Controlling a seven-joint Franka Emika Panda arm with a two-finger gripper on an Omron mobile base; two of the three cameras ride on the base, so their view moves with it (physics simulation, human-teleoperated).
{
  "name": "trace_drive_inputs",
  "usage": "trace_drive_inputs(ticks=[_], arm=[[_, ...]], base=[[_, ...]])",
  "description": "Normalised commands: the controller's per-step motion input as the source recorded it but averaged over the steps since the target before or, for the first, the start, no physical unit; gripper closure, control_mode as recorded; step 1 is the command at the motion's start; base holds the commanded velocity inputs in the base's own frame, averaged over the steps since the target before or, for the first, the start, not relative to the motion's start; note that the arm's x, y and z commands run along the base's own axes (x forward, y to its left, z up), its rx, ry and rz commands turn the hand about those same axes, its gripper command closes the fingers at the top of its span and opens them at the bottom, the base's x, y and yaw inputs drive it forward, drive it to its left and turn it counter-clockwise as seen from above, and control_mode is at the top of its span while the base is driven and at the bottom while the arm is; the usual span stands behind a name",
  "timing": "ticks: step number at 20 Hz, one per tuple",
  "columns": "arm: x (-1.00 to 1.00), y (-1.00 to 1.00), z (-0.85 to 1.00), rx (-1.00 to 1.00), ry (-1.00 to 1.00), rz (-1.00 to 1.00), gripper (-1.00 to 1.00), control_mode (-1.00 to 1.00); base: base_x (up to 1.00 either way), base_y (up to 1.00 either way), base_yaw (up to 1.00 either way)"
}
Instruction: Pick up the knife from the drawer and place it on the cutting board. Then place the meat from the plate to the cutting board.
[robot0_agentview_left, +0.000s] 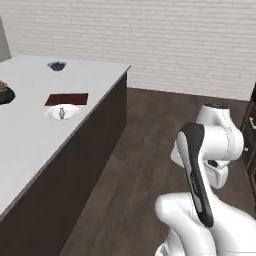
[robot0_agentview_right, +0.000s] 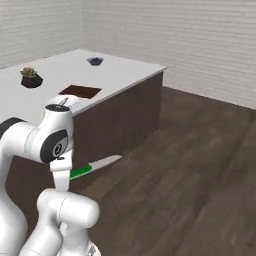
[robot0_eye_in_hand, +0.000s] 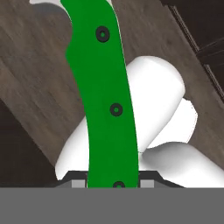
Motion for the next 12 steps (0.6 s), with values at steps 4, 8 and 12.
trace_drive_inputs(ticks=[4,8,12], arm=[[0.00,0.00,0.00,0.00,0.00,0.00,1.00,1.00],[0.00,0.00,0.00,0.00,0.00,0.00,1.00,1.00],[0.00,0.00,0.00,0.00,0.00,0.00,1.00,1.00]], base=[[1.00,-0.18,0.56],[1.00,-0.30,0.51],[1.00,-0.39,0.49]])
